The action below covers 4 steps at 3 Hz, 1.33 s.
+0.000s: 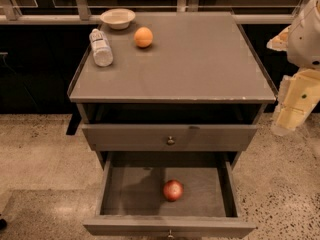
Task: Pick apple from middle drawer and place on counter
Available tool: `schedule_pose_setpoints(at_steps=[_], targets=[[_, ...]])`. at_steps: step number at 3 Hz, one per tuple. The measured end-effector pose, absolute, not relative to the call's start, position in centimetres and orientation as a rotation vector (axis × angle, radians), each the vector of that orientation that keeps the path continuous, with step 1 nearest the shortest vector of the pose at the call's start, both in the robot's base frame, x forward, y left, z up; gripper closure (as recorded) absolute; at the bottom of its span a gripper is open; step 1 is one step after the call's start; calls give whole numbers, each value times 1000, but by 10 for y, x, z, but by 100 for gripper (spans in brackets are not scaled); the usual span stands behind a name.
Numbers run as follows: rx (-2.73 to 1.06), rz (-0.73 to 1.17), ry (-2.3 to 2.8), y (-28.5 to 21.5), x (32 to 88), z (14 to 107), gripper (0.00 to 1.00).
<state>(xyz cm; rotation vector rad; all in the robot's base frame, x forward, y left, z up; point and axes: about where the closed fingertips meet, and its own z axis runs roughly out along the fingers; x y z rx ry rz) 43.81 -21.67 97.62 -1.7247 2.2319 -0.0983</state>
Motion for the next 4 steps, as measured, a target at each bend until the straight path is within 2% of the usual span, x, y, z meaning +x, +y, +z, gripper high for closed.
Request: schedule_pose_setpoints(at_steps=[2, 4], targets=[[-1686, -104, 2230, -219, 436, 968, 0], [-1339, 32, 2428, -234, 420, 850, 0]])
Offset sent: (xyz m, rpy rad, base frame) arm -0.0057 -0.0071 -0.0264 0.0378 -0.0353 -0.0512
